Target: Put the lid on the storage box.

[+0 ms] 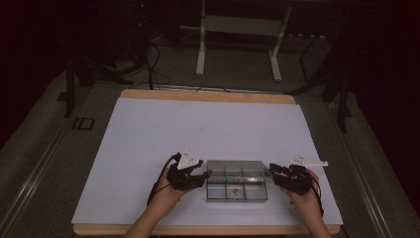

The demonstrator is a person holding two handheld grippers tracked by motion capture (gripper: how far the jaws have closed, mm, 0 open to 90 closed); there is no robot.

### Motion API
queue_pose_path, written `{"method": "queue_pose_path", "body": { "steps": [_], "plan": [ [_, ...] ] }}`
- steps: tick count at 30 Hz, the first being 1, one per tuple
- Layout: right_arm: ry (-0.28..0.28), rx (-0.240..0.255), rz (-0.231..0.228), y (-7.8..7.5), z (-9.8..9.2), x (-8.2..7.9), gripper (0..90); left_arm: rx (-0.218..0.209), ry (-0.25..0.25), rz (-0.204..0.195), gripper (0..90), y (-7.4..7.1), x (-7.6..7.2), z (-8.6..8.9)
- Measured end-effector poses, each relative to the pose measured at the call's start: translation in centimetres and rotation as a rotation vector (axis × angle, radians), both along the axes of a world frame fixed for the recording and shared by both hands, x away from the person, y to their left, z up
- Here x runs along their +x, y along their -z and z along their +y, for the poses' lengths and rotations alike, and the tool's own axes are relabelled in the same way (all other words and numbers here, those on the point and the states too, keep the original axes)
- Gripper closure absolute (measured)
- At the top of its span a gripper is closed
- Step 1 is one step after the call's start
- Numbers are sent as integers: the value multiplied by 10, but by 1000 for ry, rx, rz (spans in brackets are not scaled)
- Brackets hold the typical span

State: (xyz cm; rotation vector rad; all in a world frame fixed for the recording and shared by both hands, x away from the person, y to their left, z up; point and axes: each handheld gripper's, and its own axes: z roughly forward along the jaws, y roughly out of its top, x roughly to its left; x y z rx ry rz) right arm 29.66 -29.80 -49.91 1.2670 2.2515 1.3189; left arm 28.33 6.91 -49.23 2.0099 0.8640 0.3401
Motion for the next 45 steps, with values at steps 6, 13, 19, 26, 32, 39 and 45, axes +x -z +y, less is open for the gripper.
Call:
{"method": "queue_pose_path", "body": {
  "steps": [6, 13, 19, 26, 32, 39, 45],
  "plan": [
    [5, 3, 0, 0, -1, -1, 603, -22, -19, 13, 504, 1, 0, 6],
    [5, -1, 8, 1, -2, 0, 593, -26, -25, 32, 504, 5, 1, 8],
    [8, -10, 19, 4, -3, 0, 593, -45, -32, 70, 492, 14, 4, 9],
    [19, -14, 33, 7, -4, 0, 593, -39, -37, 74, 492, 17, 4, 9],
    [19, -30, 40, 12, -1, 0, 595, -18, -38, 84, 494, 22, 4, 7],
    [34, -43, 33, 14, -3, 1, 592, 18, -52, 97, 495, 31, 8, 10],
    [52, -65, 15, 14, -5, 3, 571, 7, -85, 103, 490, 36, 11, 18]
  ]
}}
